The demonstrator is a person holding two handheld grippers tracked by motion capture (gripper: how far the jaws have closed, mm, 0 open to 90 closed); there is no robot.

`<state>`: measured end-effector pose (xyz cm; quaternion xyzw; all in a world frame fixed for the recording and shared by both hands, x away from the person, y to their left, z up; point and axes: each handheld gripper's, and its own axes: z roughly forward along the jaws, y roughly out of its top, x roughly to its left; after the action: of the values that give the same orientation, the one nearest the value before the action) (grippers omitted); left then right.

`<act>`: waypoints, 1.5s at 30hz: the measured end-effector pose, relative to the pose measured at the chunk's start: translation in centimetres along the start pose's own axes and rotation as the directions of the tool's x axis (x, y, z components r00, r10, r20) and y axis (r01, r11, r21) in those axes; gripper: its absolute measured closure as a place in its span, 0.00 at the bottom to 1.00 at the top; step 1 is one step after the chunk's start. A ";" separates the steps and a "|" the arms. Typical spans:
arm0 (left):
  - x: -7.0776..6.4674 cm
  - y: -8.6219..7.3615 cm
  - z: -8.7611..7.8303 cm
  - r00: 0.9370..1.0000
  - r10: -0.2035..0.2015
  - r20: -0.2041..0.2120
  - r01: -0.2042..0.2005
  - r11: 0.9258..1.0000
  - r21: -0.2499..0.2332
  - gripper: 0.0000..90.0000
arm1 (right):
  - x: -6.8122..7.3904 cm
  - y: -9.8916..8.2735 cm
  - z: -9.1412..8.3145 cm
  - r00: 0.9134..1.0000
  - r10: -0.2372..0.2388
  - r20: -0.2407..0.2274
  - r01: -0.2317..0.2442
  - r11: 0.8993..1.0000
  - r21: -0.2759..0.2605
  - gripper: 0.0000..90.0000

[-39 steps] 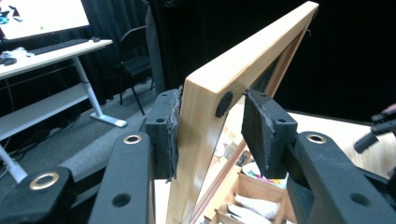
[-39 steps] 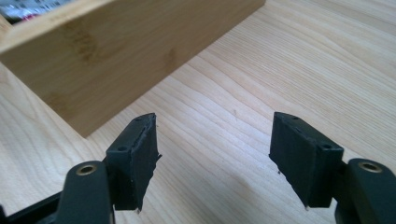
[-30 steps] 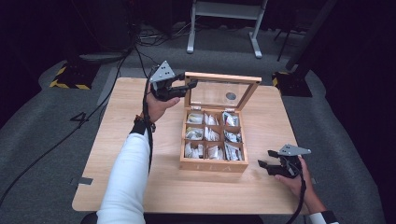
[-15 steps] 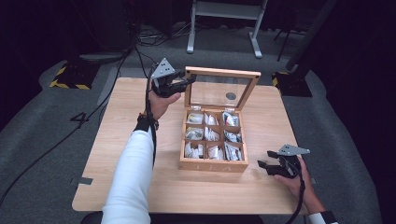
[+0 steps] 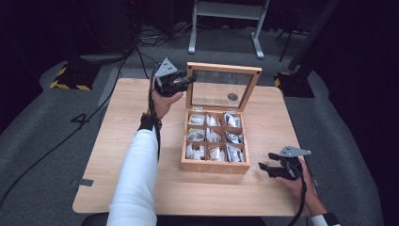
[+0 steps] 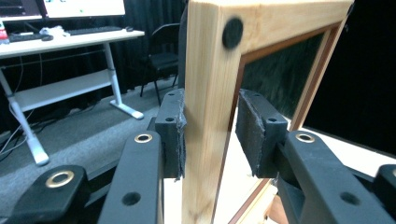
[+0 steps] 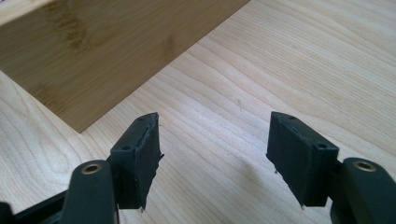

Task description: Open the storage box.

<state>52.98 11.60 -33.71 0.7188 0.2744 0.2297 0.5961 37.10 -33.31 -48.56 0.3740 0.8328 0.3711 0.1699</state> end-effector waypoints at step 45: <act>0.7 -5.1 2.3 0.997 -0.057 -0.061 0.064 0.989 0.131 0.72 | 0.2 -0.3 0.7 1.000 -0.016 -0.010 0.016 0.999 0.042 0.38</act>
<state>54.41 11.09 -39.16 0.7413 0.3277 0.2132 0.5455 37.23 -32.95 -49.29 0.3690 0.8442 0.3541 0.1607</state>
